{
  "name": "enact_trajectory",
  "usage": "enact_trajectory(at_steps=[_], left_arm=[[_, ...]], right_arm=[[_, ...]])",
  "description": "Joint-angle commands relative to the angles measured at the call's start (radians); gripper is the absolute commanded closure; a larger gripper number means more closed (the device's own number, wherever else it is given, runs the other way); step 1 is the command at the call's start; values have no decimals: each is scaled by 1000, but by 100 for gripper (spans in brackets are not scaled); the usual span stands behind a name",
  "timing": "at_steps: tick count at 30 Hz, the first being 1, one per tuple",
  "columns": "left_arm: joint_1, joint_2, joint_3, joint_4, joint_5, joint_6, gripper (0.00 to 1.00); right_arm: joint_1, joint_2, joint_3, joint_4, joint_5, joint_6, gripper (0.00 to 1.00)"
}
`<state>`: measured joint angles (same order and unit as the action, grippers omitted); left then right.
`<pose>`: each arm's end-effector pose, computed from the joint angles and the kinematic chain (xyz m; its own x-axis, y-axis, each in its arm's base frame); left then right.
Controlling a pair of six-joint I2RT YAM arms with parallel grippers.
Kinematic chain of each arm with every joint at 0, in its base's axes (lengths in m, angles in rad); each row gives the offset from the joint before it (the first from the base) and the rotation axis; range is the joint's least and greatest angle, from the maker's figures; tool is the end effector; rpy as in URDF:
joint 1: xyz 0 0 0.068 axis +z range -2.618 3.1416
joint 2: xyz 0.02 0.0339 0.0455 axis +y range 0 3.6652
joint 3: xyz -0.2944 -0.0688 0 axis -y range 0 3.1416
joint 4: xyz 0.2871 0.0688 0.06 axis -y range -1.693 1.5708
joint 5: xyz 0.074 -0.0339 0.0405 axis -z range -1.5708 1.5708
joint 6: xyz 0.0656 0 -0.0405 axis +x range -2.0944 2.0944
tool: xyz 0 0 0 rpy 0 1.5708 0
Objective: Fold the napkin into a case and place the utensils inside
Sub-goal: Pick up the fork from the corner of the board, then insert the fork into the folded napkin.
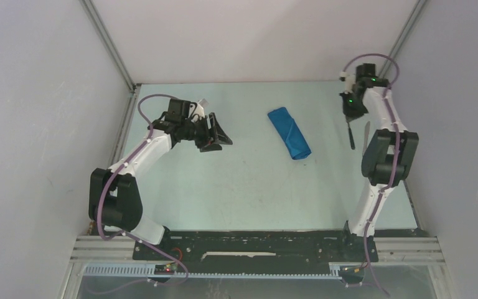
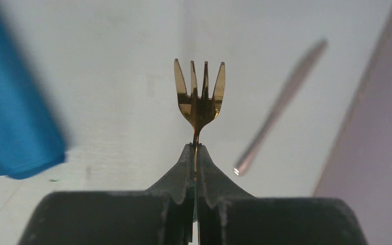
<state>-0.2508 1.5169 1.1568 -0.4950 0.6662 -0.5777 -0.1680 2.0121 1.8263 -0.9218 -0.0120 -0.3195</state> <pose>0.3545 -0.1327 0.2677 -0.9335 -0.2040 -0.2950 0.0933 0.6560 -0.7490 0.4944 -0.0831 0.2607 -0.8883 -0.1679 -0.4276 -0.1233 0.9838 -0.1301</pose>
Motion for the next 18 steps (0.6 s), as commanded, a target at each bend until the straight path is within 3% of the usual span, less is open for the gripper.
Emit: enact_trajectory(at_steps=[1,5,11,18], left_arm=[[1,-31,-14,35,4,-11,34],[-5,-32,-16,32,-25,0,34],[-22,-28,-9,18,-70,23,34],[-65,-19,-6,2,-132,49,34]], right_arm=[[159,-2,114,24,12,-50,100],[283,84,254,15,23,-65,100],[388,332,658,-125,-40,-81,100],[474,394,651,49,-71,-31,100]])
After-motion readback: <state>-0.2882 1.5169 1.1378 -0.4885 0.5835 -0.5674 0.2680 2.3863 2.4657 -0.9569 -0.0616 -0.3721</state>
